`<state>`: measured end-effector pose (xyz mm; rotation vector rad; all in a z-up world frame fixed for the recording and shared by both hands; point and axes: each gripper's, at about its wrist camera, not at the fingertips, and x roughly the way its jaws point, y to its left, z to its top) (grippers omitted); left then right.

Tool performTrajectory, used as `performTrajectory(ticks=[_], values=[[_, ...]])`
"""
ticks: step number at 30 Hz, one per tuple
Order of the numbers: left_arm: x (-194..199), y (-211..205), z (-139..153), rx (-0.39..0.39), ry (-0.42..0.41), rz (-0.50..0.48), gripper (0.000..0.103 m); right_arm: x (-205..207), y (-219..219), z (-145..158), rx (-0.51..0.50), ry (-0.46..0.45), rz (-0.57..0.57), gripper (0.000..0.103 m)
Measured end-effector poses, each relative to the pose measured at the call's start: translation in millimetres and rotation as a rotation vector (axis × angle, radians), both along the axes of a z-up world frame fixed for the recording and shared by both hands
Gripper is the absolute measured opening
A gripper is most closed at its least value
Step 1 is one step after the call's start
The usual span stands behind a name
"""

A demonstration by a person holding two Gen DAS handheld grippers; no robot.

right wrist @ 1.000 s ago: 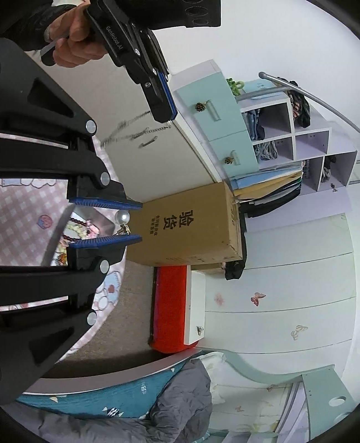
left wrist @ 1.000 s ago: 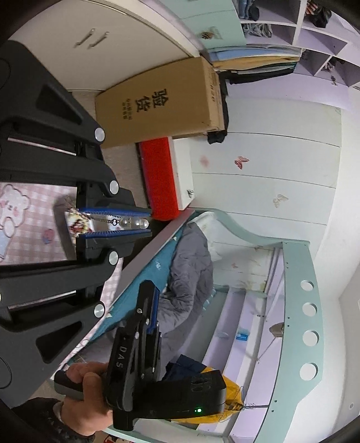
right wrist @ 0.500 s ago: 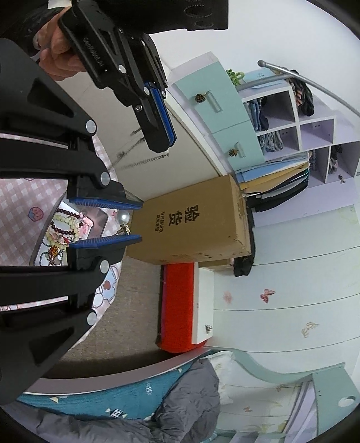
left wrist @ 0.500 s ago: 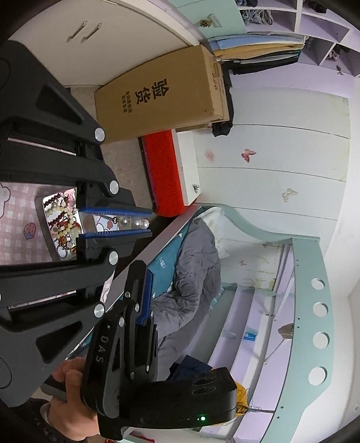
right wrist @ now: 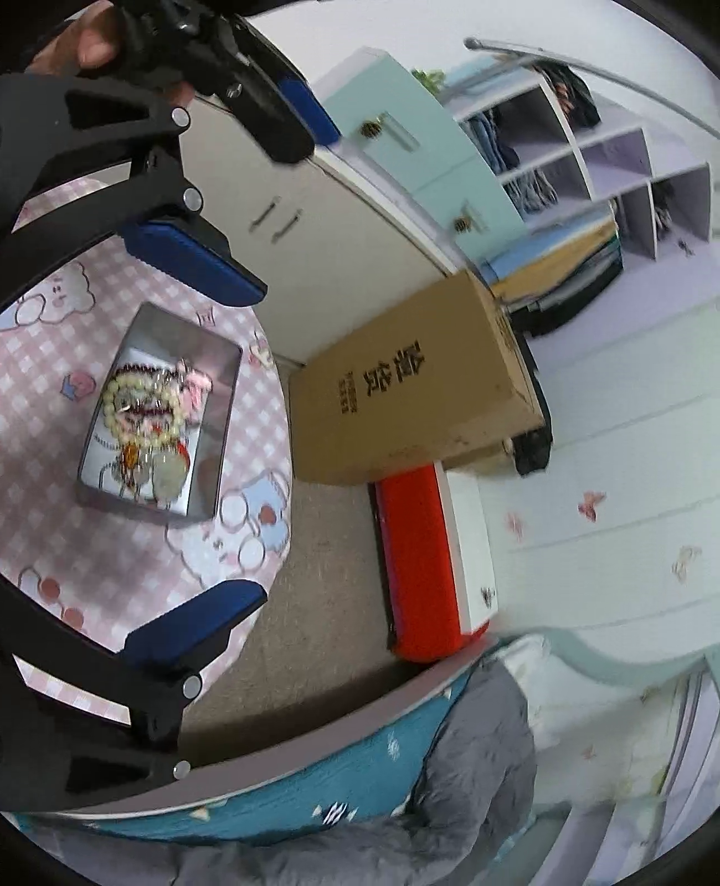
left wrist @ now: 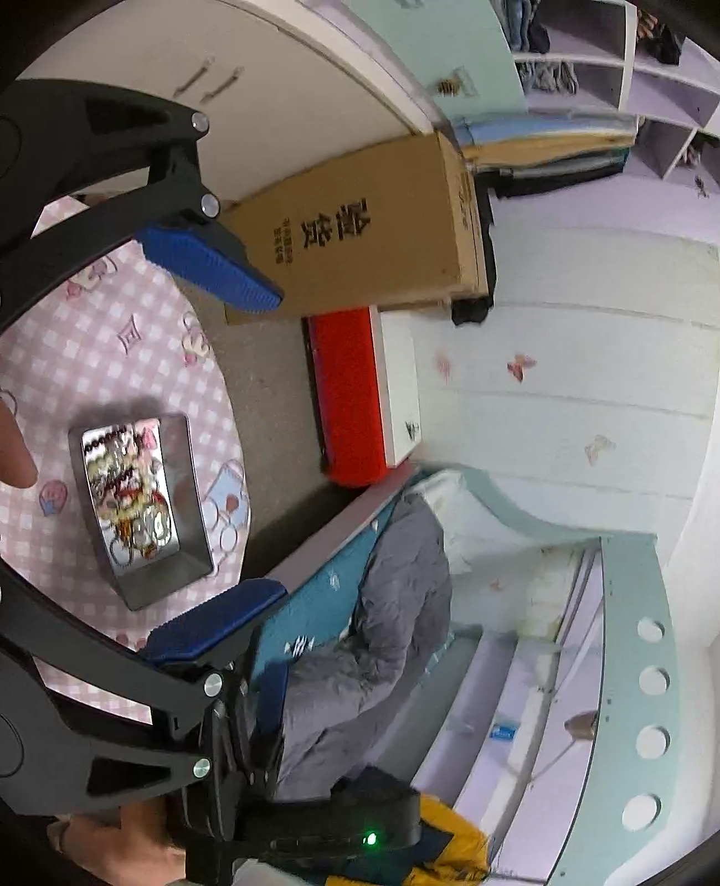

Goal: Organize jewelry

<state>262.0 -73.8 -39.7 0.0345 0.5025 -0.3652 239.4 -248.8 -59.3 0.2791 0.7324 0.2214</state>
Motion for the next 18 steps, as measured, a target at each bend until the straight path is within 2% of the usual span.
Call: performTrajectory(ticks=[8, 11, 18], values=[[-25.5, 18.0, 15.6, 0.026, -0.055, 0.1, 0.095, -21.3, -8.7, 24.2, -0.017, -0.055, -0.063, 0.095], [-44.3, 26.4, 27.4, 0.031, -0.083, 0.138, 0.095, -32.3, -6.3, 38.0, -0.022, -0.083, -0.067, 0.095], [-103.9, 42.8, 55.2, 0.009, -0.16, 0.2, 0.097, -86.4, 6.2, 82.8, -0.057, -0.2, -0.072, 0.095]])
